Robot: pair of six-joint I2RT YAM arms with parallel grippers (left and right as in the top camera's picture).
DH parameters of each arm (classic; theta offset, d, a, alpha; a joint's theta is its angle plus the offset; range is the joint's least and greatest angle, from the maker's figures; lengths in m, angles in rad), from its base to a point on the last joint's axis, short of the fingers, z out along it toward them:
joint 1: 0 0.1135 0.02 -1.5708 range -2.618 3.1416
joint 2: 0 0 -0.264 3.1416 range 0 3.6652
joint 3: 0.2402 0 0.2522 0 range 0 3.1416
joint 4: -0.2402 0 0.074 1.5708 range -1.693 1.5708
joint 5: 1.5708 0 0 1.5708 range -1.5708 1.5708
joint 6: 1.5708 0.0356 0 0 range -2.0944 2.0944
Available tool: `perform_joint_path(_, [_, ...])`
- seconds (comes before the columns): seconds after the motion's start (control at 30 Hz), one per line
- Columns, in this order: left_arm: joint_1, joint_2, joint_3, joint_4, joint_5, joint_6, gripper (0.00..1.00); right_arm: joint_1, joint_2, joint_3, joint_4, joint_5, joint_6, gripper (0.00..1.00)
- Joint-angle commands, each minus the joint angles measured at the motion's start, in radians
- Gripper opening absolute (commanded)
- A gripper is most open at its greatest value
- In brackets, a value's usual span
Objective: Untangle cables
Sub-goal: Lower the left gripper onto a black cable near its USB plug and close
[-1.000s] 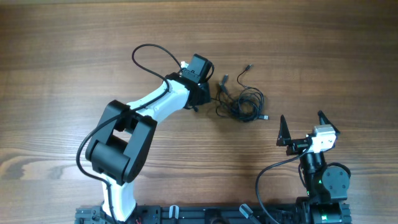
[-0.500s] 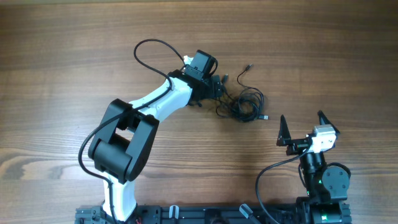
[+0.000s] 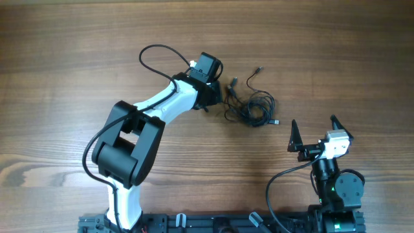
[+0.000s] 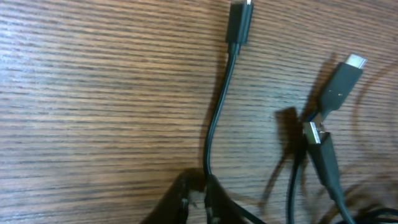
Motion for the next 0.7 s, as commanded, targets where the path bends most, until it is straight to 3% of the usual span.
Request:
perform_joint_path(0.0, [-0.012,0.083,-0.055,-0.031,0.023,0.003,0.13,0.005,-0.012,-0.002,0.003,-0.009,0.013,1.00])
perform_joint_path(0.13, [-0.012,0.083,-0.055,-0.030,-0.022,0.003,0.09,0.005,-0.012,-0.002,0.003,-0.009,0.013,1.00])
perform_joint_path(0.4, [-0.012,0.083,-0.055,-0.061,-0.262,0.003,0.09,0.005,-0.012,-0.002,0.003,-0.009,0.013,1.00])
perform_joint_path(0.5, [-0.009,0.083,-0.055,-0.064,-0.277,0.003,0.27,0.005,-0.012,-0.002,0.003,-0.009,0.013,1.00])
perform_joint_path(0.67, [-0.009,0.083,-0.055,-0.029,-0.281,0.040,0.27,0.005,-0.012,-0.002,0.003,-0.009,0.013,1.00])
